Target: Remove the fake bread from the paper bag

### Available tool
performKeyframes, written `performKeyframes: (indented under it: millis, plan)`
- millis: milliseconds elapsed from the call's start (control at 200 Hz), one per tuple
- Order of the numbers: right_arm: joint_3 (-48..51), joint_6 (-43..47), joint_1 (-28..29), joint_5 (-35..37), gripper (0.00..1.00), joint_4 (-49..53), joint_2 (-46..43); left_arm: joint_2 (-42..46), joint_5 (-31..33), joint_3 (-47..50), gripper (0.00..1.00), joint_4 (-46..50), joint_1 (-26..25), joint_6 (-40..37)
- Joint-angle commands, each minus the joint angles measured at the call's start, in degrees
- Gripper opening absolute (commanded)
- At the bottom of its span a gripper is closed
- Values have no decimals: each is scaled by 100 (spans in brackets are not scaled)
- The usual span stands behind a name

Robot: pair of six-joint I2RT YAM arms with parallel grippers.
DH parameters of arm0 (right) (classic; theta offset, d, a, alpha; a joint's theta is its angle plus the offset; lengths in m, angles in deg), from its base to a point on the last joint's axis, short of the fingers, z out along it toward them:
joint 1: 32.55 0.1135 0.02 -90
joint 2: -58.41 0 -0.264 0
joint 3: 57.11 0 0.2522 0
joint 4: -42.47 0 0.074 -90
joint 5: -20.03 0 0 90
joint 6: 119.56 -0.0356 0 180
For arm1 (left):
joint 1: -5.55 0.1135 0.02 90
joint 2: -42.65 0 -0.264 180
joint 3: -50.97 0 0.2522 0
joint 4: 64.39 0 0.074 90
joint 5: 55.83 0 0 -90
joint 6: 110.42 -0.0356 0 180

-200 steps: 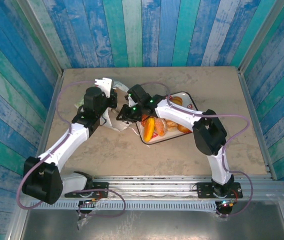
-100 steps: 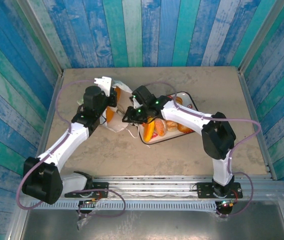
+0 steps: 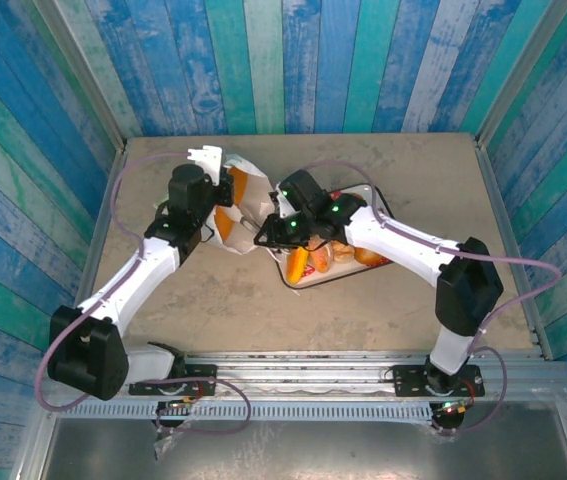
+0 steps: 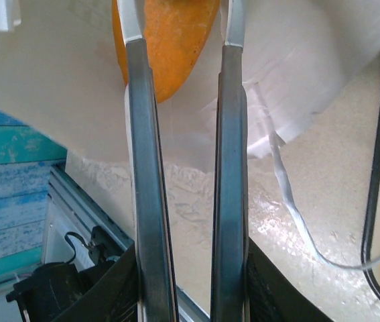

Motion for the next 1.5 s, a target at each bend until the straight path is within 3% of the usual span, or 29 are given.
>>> performKeyframes:
  millis: [0,606,952,1282,1492]
  plan:
    - [184,250,-10,57,1,60,-490,-191,172,-187,0,71,-14,103]
    - [1443,118,-130,534,1,365,-2450,-245,334,-341,0,115,-14,219]
    - [1865,-123,-157,553,1,521,-3114,-412,374,-481,0,80,-16,296]
    - [2488,-935,-475,1129,1,527,-4086,-323,265,-460,0,46,-21,253]
    - [2893,-1332,-1049,901,1,527,-4554,-185,167,-350,0,-24,-13,253]
